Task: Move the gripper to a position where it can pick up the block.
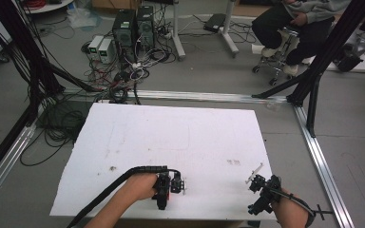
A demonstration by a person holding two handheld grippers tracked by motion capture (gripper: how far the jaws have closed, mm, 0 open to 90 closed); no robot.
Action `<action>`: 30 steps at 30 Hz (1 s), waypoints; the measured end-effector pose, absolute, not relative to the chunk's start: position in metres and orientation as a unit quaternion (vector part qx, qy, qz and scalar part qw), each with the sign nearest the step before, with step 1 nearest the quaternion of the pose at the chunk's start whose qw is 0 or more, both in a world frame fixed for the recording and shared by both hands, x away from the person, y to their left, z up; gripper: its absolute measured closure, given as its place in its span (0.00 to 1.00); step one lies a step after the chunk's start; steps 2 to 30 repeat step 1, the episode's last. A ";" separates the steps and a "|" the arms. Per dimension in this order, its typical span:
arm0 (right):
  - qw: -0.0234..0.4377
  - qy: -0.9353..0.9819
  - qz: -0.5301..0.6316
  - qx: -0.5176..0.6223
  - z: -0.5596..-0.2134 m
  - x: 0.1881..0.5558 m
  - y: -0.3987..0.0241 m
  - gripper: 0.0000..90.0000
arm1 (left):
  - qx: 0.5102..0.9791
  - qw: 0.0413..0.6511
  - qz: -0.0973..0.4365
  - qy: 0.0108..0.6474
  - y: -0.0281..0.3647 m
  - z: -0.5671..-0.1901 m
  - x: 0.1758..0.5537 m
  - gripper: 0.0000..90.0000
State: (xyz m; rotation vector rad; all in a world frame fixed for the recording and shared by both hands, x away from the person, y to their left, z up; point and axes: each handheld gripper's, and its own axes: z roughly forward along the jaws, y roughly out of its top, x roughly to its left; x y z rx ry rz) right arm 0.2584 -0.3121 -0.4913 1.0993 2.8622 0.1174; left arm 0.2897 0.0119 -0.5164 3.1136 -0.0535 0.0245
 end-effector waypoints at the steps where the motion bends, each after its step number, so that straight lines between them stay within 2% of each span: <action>1: 0.037 0.932 0.039 0.358 -0.491 0.258 -0.312 0.01 | 1.000 0.015 0.007 -0.016 0.012 -0.516 0.289 0.25; 30: 0.037 0.932 0.039 0.358 -0.491 0.258 -0.312 0.01 | 1.000 0.015 0.007 -0.016 0.012 -0.516 0.289 0.25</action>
